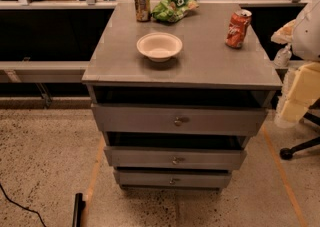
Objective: Move paper bowl near green rice chip bag
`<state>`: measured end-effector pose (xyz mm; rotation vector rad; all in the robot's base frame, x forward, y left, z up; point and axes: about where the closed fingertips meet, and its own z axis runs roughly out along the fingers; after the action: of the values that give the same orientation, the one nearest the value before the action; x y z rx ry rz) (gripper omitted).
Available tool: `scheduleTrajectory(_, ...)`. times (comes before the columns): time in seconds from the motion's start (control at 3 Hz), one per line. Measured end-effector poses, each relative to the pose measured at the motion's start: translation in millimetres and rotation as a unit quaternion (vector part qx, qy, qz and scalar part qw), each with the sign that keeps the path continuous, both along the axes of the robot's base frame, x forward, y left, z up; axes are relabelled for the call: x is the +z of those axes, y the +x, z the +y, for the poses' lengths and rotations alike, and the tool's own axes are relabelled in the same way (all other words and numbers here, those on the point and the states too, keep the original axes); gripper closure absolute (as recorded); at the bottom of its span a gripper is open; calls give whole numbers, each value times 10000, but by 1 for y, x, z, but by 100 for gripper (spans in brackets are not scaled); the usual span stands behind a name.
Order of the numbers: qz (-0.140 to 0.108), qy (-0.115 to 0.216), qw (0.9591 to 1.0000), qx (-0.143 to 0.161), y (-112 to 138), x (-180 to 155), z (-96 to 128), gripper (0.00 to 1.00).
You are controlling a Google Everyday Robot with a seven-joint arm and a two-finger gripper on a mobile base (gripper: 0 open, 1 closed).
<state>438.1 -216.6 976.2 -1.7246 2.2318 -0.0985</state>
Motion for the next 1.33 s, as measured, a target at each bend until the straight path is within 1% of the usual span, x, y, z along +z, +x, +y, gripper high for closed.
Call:
scheduleTrajectory(0.33,-1,1,10000,0,0,0,0,0)
scheduleTrajectory(0.67,-84,159,9998,69,4,1,6,0)
scheduleTrajectory(1.0,-210,796,9964,187,39,-16,21,0)
scheduleTrajectory(1.33,-423,1591,9853,455,101,-37,54,0)
